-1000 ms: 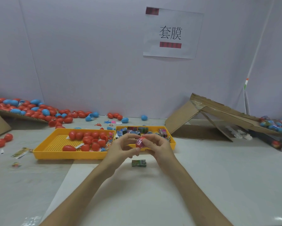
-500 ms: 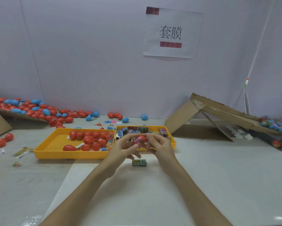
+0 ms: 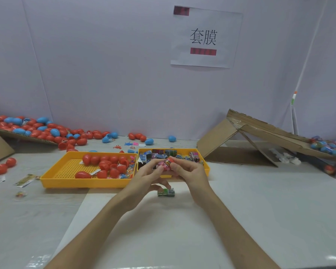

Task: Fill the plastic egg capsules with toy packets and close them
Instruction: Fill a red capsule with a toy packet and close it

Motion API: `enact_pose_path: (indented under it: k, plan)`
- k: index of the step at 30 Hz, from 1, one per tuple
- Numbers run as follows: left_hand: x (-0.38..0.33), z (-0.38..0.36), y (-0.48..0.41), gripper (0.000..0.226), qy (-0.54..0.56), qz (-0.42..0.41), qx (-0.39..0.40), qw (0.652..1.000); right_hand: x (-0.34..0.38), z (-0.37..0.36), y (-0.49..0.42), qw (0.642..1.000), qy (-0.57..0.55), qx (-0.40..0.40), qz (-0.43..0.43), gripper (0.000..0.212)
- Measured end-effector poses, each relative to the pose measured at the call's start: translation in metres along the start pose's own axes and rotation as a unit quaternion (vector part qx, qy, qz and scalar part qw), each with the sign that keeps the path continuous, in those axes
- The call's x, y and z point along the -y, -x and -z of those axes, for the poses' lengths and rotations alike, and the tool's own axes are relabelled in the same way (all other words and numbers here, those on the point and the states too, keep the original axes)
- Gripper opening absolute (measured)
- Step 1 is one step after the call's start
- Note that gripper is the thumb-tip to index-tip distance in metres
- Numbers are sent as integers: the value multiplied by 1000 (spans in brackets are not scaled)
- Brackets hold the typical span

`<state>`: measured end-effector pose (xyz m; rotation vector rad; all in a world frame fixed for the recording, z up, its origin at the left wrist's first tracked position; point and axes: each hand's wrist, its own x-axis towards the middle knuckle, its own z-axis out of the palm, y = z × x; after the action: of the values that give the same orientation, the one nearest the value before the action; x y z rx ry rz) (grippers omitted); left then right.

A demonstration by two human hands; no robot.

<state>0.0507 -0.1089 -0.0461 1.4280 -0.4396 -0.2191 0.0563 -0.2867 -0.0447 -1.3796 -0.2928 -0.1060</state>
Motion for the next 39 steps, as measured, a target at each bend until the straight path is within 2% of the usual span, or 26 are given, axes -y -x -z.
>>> enact_pose_path:
  k: [3,10,20,26,29,32,39]
  plan:
    - [-1,-1,1,33,0,-3,-5,1000,-1,-1,0,1000,3,-6,-4,40]
    - [-1,-2,2,30,-36,-19,-13,999,2,-2,2,998,53,-6,15,36]
    - [2,-1,0,28,-53,-18,-8,998,2,-2,2,999,36,-23,32,4]
    - [3,-3,0,29,-77,-36,-24,996,2,-2,3,1000,13,-22,4,17]
    - [3,-1,-1,33,-115,-51,-42,991,1,-4,3,999,46,-16,-3,30]
    - [3,0,-2,36,-134,-56,-51,988,1,-3,3,999,41,-8,3,13]
    - [2,0,-1,36,-121,-64,-31,990,4,-2,3,1000,10,14,-2,15]
